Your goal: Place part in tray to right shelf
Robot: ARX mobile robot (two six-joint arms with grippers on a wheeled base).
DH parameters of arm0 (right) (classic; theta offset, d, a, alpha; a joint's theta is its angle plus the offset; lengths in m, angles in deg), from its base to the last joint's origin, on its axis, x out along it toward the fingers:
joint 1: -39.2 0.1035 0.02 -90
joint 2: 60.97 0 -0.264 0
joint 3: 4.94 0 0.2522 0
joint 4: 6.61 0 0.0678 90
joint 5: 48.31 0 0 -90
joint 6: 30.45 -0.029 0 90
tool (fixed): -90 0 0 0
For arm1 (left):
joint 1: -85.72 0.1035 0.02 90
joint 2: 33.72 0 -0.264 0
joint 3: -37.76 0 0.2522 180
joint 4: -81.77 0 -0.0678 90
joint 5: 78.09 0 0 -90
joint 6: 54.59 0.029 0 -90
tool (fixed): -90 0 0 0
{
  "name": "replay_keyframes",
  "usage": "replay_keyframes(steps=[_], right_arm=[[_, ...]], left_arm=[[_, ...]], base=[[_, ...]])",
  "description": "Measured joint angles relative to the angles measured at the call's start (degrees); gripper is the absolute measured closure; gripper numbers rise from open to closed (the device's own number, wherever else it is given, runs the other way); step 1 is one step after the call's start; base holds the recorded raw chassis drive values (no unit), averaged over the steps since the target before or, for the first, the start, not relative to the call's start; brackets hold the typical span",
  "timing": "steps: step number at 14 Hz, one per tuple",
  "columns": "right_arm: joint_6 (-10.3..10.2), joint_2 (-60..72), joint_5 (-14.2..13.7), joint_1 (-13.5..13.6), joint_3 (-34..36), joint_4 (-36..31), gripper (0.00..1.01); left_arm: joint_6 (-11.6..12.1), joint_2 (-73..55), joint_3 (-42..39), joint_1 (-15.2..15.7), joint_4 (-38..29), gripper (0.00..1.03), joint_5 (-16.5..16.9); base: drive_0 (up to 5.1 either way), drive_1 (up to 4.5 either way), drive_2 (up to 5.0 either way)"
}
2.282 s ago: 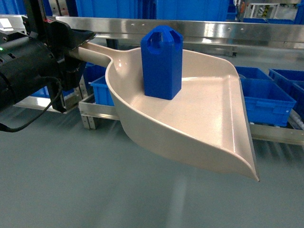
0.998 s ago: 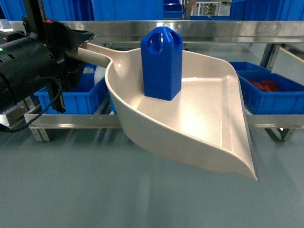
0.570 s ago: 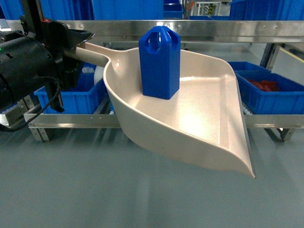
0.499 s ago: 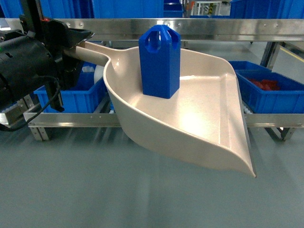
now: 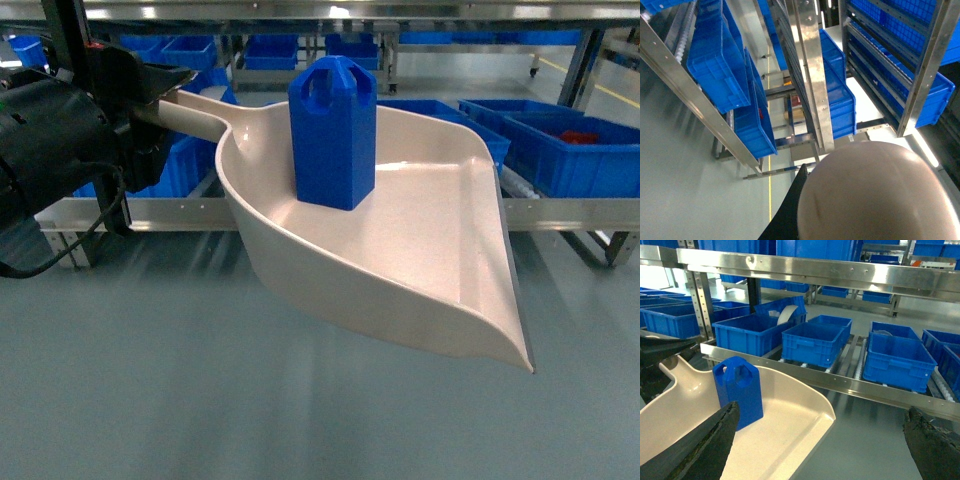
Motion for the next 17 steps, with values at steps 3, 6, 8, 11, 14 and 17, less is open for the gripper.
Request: replay_keyframes(steps=[3, 6, 8, 11, 14, 17], right_arm=[[0.0, 0.0, -0.02, 0.0, 0.0, 0.04, 0.03], [0.0, 0.0, 0.0, 0.0, 0.0, 0.02, 0.03], [0.0, 0.0, 0.0, 0.0, 0.0, -0.02, 0.03], [0.0, 0.0, -0.02, 0.0, 0.02, 0.07, 0.03], [0.0, 0.02, -0.02, 0.0, 0.02, 0.07, 0.03], [0.0, 0.0, -0.02, 0.0, 0.02, 0.02, 0.03]], left_arm=[[0.0, 0.0, -0.02, 0.0, 0.02, 0.89, 0.0], [0.0, 0.0, -0.04, 0.0, 0.04, 0.89, 0.0], [0.0, 0.0, -0.07, 0.0, 0.07, 0.89, 0.0], [0.0, 0.0, -0.07, 0.0, 0.11, 0.89, 0.02], [0.02, -0.02, -0.11, 0.0, 0.11, 0.89, 0.02], [0.02, -0.02, -0.11, 0.0, 0.02, 0.89, 0.02]], base=[[0.0, 0.0, 0.0], [0.0, 0.0, 0.0], [0.0, 0.0, 0.0], [0.0, 0.0, 0.0], [0.0, 0.0, 0.0], [0.0, 0.0, 0.0]])
